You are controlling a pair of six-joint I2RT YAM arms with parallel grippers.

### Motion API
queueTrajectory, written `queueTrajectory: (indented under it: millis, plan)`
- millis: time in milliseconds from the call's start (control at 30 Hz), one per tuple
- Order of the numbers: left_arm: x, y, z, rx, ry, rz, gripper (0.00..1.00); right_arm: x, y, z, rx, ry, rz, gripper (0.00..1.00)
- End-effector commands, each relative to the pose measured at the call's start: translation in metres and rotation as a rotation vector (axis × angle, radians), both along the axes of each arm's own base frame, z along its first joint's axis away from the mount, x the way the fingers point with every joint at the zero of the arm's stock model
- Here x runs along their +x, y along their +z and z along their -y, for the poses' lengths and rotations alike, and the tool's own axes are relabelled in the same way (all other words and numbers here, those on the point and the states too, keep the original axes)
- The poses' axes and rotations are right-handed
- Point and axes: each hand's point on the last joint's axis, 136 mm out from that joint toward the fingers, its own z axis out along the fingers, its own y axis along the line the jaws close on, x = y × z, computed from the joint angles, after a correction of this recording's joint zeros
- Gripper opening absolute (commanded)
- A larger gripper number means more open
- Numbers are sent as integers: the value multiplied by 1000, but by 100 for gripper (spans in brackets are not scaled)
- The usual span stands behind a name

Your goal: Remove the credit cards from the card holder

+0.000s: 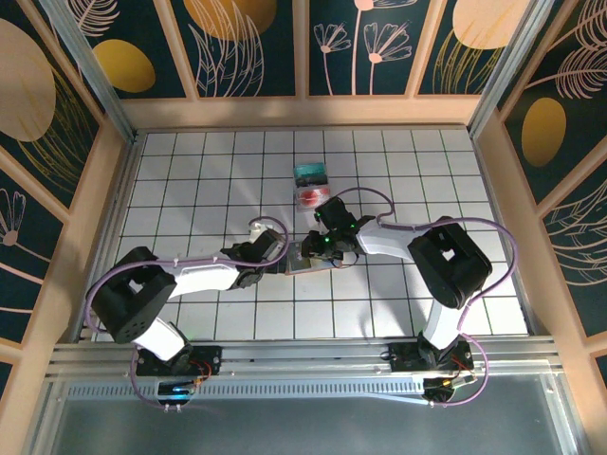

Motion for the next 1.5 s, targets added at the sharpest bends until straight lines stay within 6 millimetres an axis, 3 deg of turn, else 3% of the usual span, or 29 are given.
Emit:
queueTrajectory:
  millis: [0, 467, 767, 1267, 1467]
  plan:
    - [6, 19, 5, -42, 27, 39, 99, -5, -5, 0, 4, 7, -14, 27]
    - [2, -7, 3, 11, 17, -11, 99, -7, -7, -1, 27, 2, -22, 27]
    - [0, -17, 5, 25, 0, -36, 99, -5, 4, -6, 73, 6, -10, 26]
    - [-8, -19, -7, 54, 11, -54, 99, -5, 30, -11, 211, 6, 13, 24]
    - [-9, -19, -7, 48, 12, -57, 99, -4, 30, -10, 217, 2, 10, 24]
